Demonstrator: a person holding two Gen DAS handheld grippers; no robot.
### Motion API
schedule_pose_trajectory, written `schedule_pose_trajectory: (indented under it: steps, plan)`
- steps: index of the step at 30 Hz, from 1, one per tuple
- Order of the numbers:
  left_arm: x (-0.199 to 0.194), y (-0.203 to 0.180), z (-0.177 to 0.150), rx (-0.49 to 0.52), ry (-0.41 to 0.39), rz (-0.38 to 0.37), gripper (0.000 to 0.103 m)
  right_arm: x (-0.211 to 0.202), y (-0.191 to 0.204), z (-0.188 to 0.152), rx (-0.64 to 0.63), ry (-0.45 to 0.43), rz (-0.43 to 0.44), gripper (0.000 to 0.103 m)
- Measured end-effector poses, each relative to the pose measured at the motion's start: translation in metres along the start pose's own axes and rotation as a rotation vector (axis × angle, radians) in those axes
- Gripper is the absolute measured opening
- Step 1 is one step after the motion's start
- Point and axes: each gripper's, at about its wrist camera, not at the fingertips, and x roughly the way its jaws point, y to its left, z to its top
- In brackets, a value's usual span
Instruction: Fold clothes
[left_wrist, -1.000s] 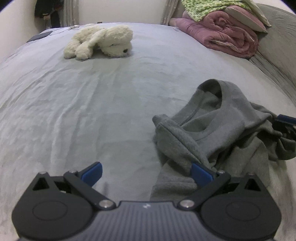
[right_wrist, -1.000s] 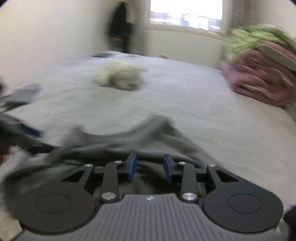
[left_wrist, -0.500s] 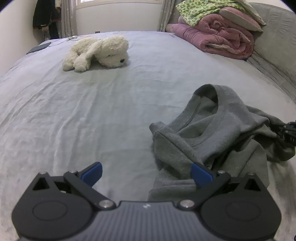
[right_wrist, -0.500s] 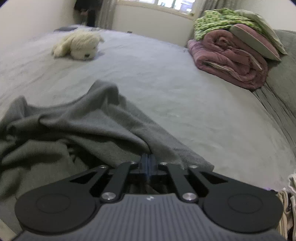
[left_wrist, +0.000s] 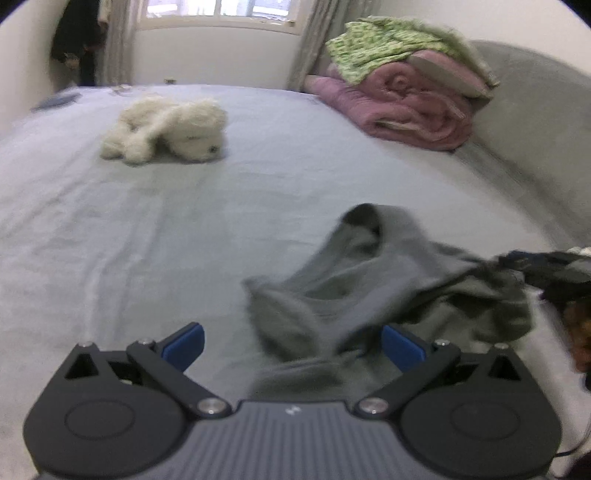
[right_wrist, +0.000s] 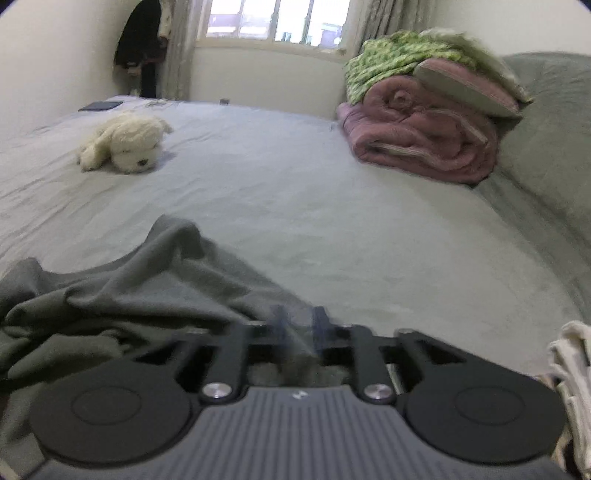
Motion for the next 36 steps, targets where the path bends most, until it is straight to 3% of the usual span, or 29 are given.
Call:
schedule_pose_trajectory:
  steps: [1, 5, 9, 10, 11, 12, 13, 14, 16, 19, 24, 27, 31, 33, 35, 36]
  plan:
    - [0.003, -0.001, -0.001, -0.015, 0.009, -0.027, 0.103, 0.002, 0.002, 0.001, -0.014, -0.002, 0.005, 0.066]
    - [0.028, -0.005, -0.003, -0.047, 0.066, -0.029, 0.103, 0.016, 0.001, 0.005, -0.029, 0.012, -0.015, 0.067]
    - [0.045, -0.004, -0.004, -0.061, 0.106, -0.007, 0.101, 0.039, -0.011, 0.007, 0.0, 0.046, 0.039, 0.064]
    - [0.049, -0.003, -0.005, -0.068, 0.121, -0.005, 0.092, 0.045, -0.012, 0.007, 0.0, 0.061, 0.057, 0.048]
    - [0.053, -0.001, -0.007, -0.075, 0.136, -0.003, 0.072, 0.05, -0.011, 0.004, -0.009, 0.08, 0.076, 0.034]
    - [0.056, 0.001, -0.008, -0.083, 0.149, -0.002, 0.059, 0.055, -0.007, 0.002, -0.024, 0.102, 0.093, 0.013]
    - [0.055, 0.004, -0.008, -0.097, 0.145, -0.001, 0.035, 0.057, -0.002, -0.001, -0.043, 0.117, 0.109, 0.009]
    - [0.053, 0.008, -0.007, -0.112, 0.141, -0.001, 0.023, 0.056, 0.004, -0.002, -0.076, 0.123, 0.119, 0.008]
    - [0.05, 0.014, -0.007, -0.142, 0.133, -0.001, 0.01, 0.05, 0.014, -0.002, -0.128, 0.123, 0.133, 0.007]
    - [0.045, 0.024, -0.006, -0.185, 0.119, 0.002, 0.008, 0.035, 0.018, 0.0, -0.128, 0.112, 0.203, 0.007]
    - [0.011, 0.053, 0.012, -0.21, 0.008, 0.147, 0.008, -0.009, 0.036, -0.007, -0.208, 0.077, 0.389, 0.007]
    - [-0.004, 0.072, 0.019, -0.227, -0.021, 0.142, 0.008, -0.035, 0.067, -0.025, -0.322, 0.087, 0.497, 0.007]
    - [0.0, 0.079, 0.017, -0.161, 0.044, 0.107, 0.012, -0.058, 0.087, -0.035, -0.415, 0.053, 0.566, 0.016]
    - [0.0, 0.084, 0.018, -0.165, 0.054, 0.101, 0.021, -0.059, 0.072, -0.024, -0.347, 0.005, 0.565, 0.019]
    - [-0.001, 0.092, 0.022, -0.207, 0.043, 0.087, 0.052, -0.06, 0.056, -0.014, -0.275, -0.044, 0.56, 0.035]
    - [-0.002, 0.097, 0.023, -0.228, 0.036, 0.077, 0.057, -0.059, 0.045, -0.008, -0.219, -0.073, 0.546, 0.05]
